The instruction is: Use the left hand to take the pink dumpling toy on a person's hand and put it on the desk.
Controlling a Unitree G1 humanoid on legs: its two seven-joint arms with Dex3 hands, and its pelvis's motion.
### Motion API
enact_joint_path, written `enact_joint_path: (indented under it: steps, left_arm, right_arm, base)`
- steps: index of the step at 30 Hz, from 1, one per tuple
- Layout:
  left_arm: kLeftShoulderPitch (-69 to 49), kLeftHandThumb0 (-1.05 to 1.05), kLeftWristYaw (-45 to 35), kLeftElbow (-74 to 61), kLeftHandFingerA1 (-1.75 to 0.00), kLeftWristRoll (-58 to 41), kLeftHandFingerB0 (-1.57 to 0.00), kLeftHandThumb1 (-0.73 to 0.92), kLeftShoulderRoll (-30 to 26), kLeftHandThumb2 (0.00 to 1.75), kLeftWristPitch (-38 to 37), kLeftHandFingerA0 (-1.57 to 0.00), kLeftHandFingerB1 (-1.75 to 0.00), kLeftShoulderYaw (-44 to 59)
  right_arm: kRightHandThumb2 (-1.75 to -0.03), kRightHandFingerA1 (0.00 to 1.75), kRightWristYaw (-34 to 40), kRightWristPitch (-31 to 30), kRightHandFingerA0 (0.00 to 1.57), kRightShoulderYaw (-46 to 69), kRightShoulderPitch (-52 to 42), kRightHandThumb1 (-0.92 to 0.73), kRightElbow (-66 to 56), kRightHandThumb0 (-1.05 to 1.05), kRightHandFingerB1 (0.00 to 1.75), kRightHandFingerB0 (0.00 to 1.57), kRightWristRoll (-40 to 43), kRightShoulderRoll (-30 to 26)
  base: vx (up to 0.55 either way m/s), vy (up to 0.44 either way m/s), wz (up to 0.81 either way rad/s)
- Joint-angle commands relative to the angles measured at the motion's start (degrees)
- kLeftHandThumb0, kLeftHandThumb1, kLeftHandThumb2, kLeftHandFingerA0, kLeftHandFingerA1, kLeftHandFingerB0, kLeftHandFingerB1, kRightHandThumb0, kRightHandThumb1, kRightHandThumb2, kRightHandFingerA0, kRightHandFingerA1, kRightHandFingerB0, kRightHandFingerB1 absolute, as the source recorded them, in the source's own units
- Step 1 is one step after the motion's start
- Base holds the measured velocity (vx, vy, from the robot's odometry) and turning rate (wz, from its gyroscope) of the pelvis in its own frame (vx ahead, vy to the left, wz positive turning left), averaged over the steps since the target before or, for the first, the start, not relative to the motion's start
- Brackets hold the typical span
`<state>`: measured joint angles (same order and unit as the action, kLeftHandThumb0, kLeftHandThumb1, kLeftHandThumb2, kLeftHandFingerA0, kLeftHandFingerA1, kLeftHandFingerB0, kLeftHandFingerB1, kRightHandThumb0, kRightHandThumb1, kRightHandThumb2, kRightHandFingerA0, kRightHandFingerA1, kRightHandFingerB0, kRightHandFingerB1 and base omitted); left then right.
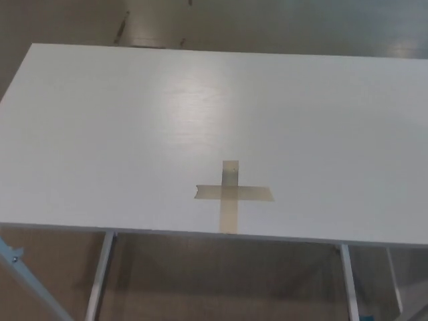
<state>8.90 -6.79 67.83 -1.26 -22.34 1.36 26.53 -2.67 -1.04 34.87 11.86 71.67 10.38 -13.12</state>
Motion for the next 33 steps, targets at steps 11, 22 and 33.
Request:
enact_joint_path:
  steps: [11,22,33]
  left_arm:
    - [2.63,-0.16,-4.82,5.44,-0.44,-8.77,-0.49,0.60,-2.16,0.58,2.80,-0.57,-0.41,6.28]
    - [1.96,-0.17,-5.16,5.67,-0.43,-9.59,-0.48,0.61,-2.51,0.58,2.60,-0.55,-0.41,5.21]
    - [2.10,-0.17,-4.59,5.72,-0.44,-10.17,-0.50,0.60,-2.48,0.58,2.41,-0.58,-0.42,4.84]
  right_arm:
    - [-0.56,0.54,-2.32,-1.38,0.62,9.46,2.62,-0.55,4.56,-0.22,0.51,0.66,9.64,-0.16]
    - [-0.56,0.54,-2.76,-1.22,0.62,8.62,1.92,-0.55,4.72,-0.22,0.52,0.68,10.49,-0.29]
    - [-0.57,0.54,-2.76,-1.00,0.64,8.07,1.80,-0.56,4.70,-0.23,0.52,0.67,11.12,-0.07]
  base:
    - [0.00,0.000,0.00]
    - [0.00,0.000,0.00]
    - [0.00,0.000,0.00]
